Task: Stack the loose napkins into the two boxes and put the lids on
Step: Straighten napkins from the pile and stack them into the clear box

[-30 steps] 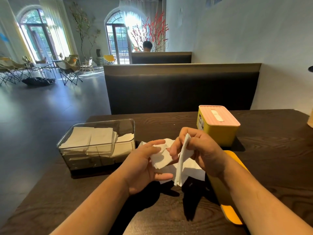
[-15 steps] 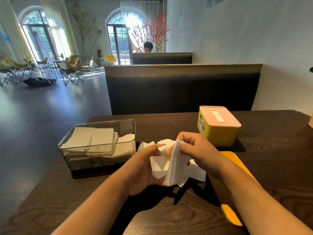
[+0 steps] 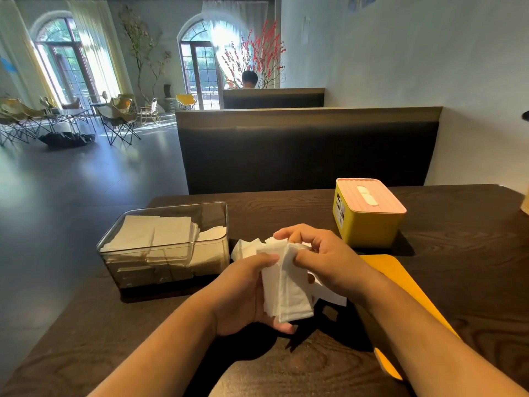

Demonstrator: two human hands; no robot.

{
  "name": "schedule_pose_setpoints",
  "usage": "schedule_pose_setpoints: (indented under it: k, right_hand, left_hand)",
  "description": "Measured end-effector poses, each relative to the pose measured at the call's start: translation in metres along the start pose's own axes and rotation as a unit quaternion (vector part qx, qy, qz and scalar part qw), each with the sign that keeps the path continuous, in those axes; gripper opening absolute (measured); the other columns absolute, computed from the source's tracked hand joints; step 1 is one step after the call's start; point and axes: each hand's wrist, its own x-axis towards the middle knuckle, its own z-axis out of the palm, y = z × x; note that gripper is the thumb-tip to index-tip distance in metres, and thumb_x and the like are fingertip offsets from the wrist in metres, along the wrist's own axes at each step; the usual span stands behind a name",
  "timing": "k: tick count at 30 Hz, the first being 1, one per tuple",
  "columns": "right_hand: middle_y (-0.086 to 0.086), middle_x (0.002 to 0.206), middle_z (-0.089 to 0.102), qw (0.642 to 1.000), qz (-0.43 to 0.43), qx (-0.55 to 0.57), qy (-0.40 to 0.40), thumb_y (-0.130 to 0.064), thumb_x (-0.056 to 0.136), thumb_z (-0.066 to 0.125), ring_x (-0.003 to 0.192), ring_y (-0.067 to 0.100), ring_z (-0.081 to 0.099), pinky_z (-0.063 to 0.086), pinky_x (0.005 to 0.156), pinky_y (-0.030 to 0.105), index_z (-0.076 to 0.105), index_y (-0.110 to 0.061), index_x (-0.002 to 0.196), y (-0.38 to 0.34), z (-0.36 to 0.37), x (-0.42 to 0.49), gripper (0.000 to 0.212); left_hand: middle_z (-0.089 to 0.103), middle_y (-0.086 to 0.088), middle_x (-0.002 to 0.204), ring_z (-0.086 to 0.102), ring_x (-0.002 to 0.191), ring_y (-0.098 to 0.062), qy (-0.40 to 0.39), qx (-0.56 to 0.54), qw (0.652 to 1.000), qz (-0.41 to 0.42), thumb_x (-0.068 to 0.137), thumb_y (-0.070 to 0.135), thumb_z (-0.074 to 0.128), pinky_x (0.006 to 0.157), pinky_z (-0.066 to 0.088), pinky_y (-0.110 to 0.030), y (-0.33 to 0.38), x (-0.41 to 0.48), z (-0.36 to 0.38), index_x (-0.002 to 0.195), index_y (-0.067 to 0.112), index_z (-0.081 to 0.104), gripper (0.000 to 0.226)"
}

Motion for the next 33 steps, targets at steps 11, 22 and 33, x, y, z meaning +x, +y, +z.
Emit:
schedule_pose_setpoints:
  k: [11,22,33]
  right_hand:
    - [-0.004,0.096,0.067,0.998,-0.033,-0.054,0.009,-0.006,0.090,0.068,0.096,0.019,0.063,0.059,0.082,0.040,0.066,-0.024,0.098,-0.007,0.013,-0.004,0.020]
    - [-0.003,0.093,0.070,0.989,-0.050,0.139,0.025,0.003,0.092,0.073,0.075,0.009,0.067,0.054,0.057,0.022,0.065,-0.025,0.119,-0.017,0.011,-0.008,0.039]
    - [-0.011,0.096,0.069,0.984,-0.072,-0.071,0.145,-0.016,0.099,0.066,0.092,0.004,0.063,0.052,0.080,0.025,0.070,-0.031,0.106,0.006,0.013,0.004,0.017]
  left_hand:
    - [0.060,-0.026,0.143,0.061,0.126,-0.044,-0.067,0.030,0.996,-0.043,0.092,0.073,0.053,0.088,0.058,-0.056,0.001,-0.002,0.000,0.146,0.025,0.056,0.073]
    - [0.074,-0.013,0.124,0.068,0.123,-0.036,-0.010,0.052,0.998,0.029,0.086,0.027,0.076,0.104,0.054,-0.050,0.012,-0.014,-0.004,0.137,0.020,0.062,0.054]
    - [0.072,-0.016,0.131,0.068,0.123,-0.036,0.098,-0.011,0.992,0.077,0.102,0.022,0.055,0.105,0.053,-0.055,0.026,-0.032,-0.011,0.142,0.013,0.058,0.040]
